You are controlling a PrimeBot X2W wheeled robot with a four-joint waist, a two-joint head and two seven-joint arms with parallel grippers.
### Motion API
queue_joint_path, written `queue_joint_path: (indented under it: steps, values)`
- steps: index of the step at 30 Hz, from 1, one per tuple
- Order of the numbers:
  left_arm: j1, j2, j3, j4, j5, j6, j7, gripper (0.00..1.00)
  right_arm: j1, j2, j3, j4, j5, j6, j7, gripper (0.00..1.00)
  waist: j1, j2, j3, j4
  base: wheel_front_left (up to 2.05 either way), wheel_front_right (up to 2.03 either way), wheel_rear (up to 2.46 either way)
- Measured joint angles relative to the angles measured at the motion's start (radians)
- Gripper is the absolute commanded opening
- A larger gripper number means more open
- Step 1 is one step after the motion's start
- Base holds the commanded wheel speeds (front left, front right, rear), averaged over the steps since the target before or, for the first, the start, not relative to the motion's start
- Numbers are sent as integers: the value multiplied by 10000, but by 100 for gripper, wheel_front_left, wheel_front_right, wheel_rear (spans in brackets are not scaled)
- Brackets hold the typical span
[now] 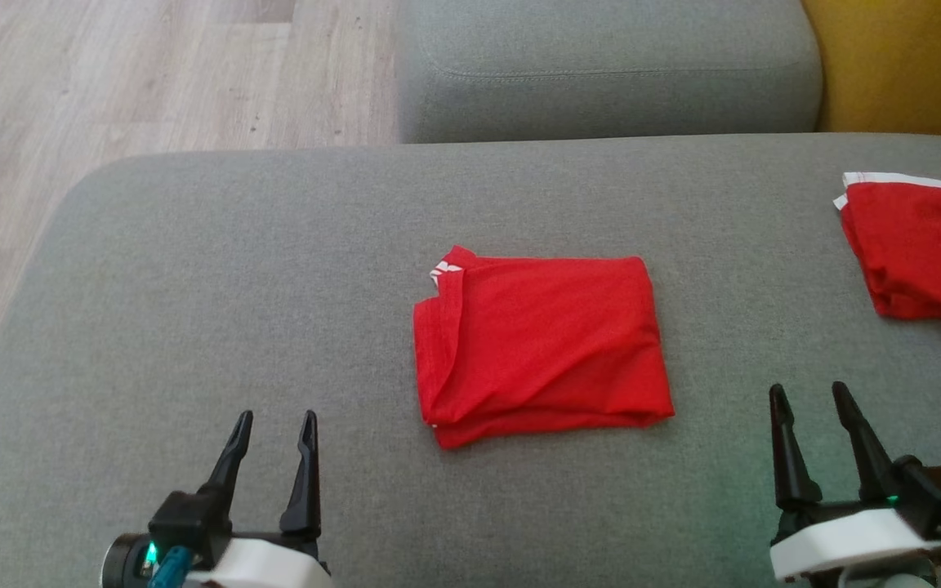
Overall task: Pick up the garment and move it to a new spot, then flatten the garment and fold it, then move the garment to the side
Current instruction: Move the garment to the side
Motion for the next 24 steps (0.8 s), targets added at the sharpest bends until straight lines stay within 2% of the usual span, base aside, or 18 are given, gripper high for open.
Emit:
queue_joint_path:
  steps: [17,24]
  values:
    - [-3,0,-92,17,0,10,0,100,16,21,40,-44,13,0,0,100,0,0,214,120,0,0,0]
    - [-127,-2,-351,15,-2,8,0,100,-615,-397,991,750,637,0,0,100,0,0,705,268,0,0,0]
